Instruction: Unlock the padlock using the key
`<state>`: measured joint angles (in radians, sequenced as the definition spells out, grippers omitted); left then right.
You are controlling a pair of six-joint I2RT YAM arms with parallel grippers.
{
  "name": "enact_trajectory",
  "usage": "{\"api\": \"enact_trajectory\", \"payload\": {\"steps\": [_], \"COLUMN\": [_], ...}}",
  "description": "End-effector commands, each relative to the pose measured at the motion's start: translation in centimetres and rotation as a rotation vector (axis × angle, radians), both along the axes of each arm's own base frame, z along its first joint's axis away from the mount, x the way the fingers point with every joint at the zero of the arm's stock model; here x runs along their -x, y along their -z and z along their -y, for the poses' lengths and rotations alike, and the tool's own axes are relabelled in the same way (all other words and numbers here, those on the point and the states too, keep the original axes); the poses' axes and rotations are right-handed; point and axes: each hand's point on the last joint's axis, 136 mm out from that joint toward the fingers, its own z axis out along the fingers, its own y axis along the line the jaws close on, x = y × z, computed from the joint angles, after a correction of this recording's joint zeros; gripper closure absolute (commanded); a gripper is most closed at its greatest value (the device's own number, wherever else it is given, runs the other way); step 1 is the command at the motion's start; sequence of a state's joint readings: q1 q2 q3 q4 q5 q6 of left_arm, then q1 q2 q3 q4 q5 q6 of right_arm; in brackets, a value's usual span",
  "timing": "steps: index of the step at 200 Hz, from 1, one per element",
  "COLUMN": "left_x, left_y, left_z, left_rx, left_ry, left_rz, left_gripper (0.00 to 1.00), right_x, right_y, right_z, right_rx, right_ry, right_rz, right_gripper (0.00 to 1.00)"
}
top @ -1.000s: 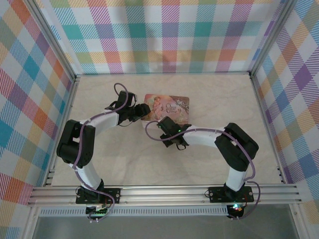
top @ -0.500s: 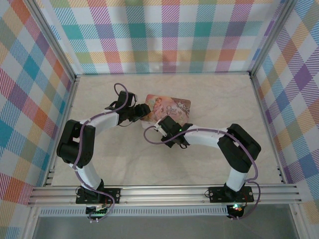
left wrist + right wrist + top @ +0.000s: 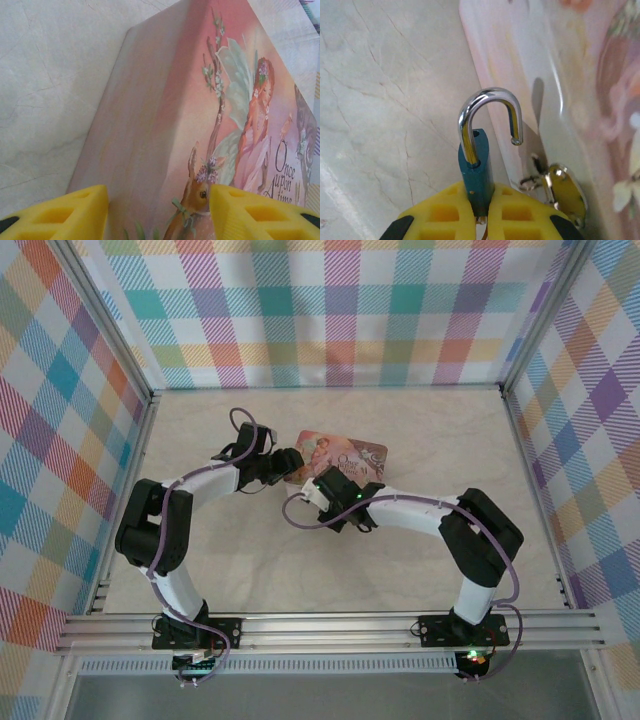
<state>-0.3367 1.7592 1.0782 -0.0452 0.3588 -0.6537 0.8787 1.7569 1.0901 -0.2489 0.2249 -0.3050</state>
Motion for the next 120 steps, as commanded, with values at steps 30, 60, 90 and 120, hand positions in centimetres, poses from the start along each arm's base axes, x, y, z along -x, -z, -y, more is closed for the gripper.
{"api": "enact_trajectory", "payload": {"steps": [30, 60, 90, 120], "left_x": [-0.1, 0.0, 0.4, 0.9], "left_y": [-0.1, -0.4, -0.8, -1.4], "left_z": [-0.5, -1.5, -2.7, -4.2], "left_rx": [0.008, 0.006, -0.003, -0.02], "left_ry": [-0.031, -0.068, -0.102, -0.142], "left_rz": [0.003, 0.015, 0.027, 0.045], "left_gripper": [0.44, 0.43, 0.41, 0.4], "right_x": [0.3, 1.1, 1.7, 2.1], "right_y": [-1.0, -2.1, -2.7, -3.1], "right_z": [-1.2, -0.8, -0.1, 0.6], "right_rx": [-0.036, -0.09, -0.119, -0.134], "right_ry": [-0.047, -0.029, -0.009, 0.01], "right_rz": [0.009, 0.009, 0.014, 0.019], "right_gripper": [1.0, 1.0, 1.0, 1.0]}}
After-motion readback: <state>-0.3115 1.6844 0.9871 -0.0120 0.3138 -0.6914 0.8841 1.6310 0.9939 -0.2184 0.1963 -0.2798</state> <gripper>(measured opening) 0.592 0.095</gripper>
